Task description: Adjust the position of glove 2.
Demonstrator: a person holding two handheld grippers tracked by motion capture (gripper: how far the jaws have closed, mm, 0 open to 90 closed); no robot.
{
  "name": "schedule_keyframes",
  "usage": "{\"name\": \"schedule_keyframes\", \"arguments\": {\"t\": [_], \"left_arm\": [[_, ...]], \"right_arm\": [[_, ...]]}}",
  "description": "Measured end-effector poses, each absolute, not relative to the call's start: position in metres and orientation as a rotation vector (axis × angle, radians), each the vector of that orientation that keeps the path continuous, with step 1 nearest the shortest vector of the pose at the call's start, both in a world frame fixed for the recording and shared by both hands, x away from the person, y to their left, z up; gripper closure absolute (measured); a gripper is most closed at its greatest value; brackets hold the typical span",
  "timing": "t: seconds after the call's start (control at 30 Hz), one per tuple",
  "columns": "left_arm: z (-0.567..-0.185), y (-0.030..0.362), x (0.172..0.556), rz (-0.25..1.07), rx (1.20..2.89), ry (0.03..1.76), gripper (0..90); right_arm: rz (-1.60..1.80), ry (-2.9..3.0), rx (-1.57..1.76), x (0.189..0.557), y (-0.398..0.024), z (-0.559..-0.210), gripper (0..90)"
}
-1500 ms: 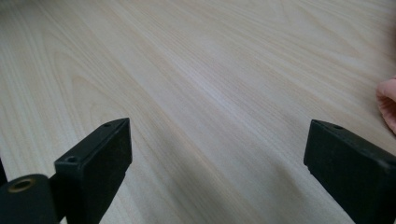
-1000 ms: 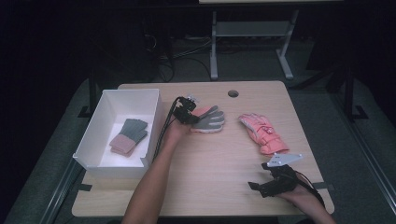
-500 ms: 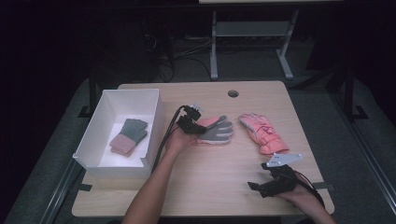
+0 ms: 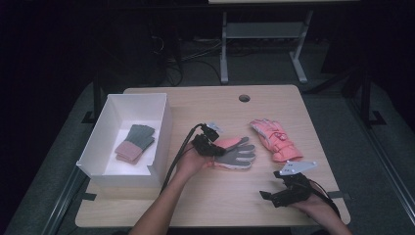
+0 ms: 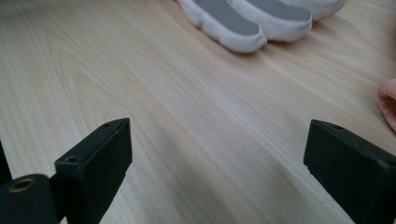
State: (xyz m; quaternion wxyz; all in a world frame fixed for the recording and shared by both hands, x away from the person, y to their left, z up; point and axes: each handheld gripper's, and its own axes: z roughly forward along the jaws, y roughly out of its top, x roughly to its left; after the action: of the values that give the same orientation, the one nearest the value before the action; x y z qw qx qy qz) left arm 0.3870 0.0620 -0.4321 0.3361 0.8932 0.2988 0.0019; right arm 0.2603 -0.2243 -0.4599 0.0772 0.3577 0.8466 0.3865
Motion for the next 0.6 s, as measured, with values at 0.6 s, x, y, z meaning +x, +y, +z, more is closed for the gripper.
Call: {"name": "schedule_keyframes", "arguments": {"t": [0.6], "left_arm": [[-0.405,0.067,0.393,0.104,2.313,0.787,90.0]], "right_arm": [[1.161,2.539,1.08,0.26,-0.224,-0.46,7.3]]}}
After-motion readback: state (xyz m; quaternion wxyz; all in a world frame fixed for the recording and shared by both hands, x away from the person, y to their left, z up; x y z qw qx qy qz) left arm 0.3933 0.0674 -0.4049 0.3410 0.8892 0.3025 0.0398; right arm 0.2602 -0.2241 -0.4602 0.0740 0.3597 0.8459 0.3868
